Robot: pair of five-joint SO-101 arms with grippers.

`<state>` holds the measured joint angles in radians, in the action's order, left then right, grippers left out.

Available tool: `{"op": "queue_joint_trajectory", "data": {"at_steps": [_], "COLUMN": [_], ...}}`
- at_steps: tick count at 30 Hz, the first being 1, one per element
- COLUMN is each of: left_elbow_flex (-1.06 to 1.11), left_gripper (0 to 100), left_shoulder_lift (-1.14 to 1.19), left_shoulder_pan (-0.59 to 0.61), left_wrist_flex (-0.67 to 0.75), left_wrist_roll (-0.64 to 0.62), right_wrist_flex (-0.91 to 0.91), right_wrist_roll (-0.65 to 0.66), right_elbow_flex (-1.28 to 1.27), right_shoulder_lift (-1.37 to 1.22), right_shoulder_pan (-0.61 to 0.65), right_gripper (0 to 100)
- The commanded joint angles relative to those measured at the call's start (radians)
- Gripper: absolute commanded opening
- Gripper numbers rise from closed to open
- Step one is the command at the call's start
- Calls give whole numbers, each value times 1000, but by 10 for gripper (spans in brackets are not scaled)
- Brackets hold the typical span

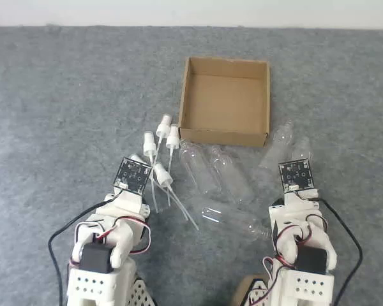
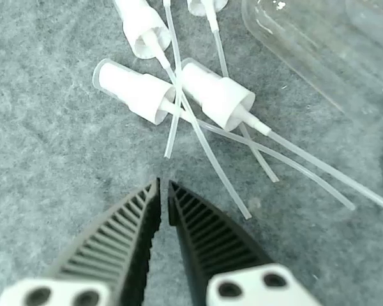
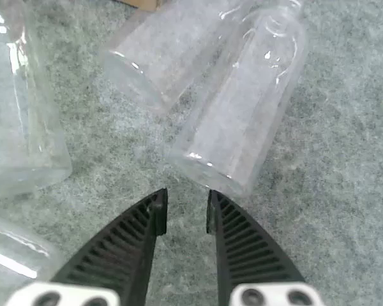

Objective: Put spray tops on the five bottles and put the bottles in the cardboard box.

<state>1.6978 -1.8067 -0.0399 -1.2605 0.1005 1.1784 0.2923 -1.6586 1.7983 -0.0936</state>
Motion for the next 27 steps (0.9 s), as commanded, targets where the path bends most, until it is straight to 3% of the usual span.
{"op": "queue_joint_trajectory", "data": {"at_steps": [1,27], "left_elbow_flex": [-13,-13], "left_gripper": [12,12], "left_shoulder_lift": [-17,-17], "left_shoulder_pan": [2,2], "left_wrist_flex": [0,0], "left_wrist_roll": [-6,-6], "right_wrist_flex": [12,-27], "right_wrist_roll": [12,12], "right_elbow_flex": [-25,-17], "right_shoulder_lift": [13,16], "right_shoulder_pan": [-15,-16], "right_gripper": [70,70]}}
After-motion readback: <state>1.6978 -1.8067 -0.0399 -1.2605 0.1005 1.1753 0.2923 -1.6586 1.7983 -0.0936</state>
